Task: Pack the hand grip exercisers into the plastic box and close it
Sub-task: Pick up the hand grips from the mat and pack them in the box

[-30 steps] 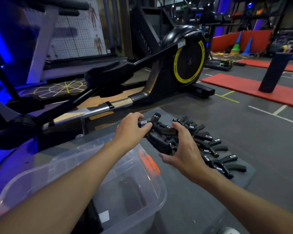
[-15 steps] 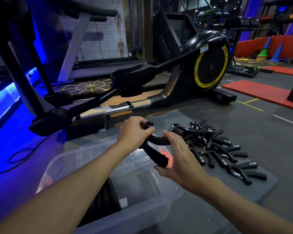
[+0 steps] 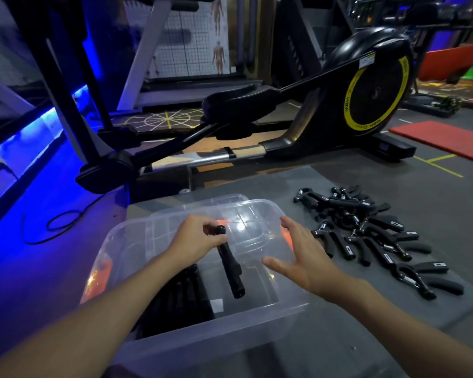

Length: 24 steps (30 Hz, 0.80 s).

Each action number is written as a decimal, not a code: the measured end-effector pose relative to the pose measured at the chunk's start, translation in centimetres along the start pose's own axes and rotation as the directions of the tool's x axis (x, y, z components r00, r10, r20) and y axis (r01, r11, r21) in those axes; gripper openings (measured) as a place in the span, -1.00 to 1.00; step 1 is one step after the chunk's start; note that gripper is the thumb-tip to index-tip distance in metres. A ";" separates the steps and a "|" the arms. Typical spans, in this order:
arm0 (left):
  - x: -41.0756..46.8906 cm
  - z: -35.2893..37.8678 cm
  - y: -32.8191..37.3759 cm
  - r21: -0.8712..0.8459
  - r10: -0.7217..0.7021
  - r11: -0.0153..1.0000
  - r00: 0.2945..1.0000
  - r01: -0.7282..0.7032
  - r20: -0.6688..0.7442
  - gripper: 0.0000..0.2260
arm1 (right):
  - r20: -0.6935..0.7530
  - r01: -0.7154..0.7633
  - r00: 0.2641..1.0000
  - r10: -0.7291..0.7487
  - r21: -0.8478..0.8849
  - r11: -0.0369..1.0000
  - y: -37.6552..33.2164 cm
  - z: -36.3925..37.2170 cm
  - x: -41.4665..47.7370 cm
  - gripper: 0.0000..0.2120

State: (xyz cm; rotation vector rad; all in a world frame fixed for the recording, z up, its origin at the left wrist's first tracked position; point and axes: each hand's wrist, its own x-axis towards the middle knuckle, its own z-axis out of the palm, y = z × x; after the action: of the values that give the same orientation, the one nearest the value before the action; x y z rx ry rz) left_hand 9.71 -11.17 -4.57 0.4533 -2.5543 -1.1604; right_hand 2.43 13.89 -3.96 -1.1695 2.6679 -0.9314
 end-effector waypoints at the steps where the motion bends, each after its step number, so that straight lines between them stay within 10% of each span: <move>1: -0.1 0.0 -0.8 0.015 -0.014 1.000 1.000 0.014 0.003 -0.92 | 0.002 0.006 1.000 -0.006 -0.035 0.999 0.1 0.1 0.3 -0.08; 24: -1.1 1.4 -9.0 0.197 -0.131 0.975 0.984 0.106 0.118 -0.90 | 0.028 0.055 0.998 -0.048 -0.293 0.954 0.9 1.4 1.4 -0.10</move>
State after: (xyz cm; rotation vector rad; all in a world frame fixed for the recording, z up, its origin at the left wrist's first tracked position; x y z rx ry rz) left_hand 11.58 -15.44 -12.51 0.6010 -2.8010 -1.0186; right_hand 1.24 12.73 -5.36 -1.2993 2.8426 -0.5338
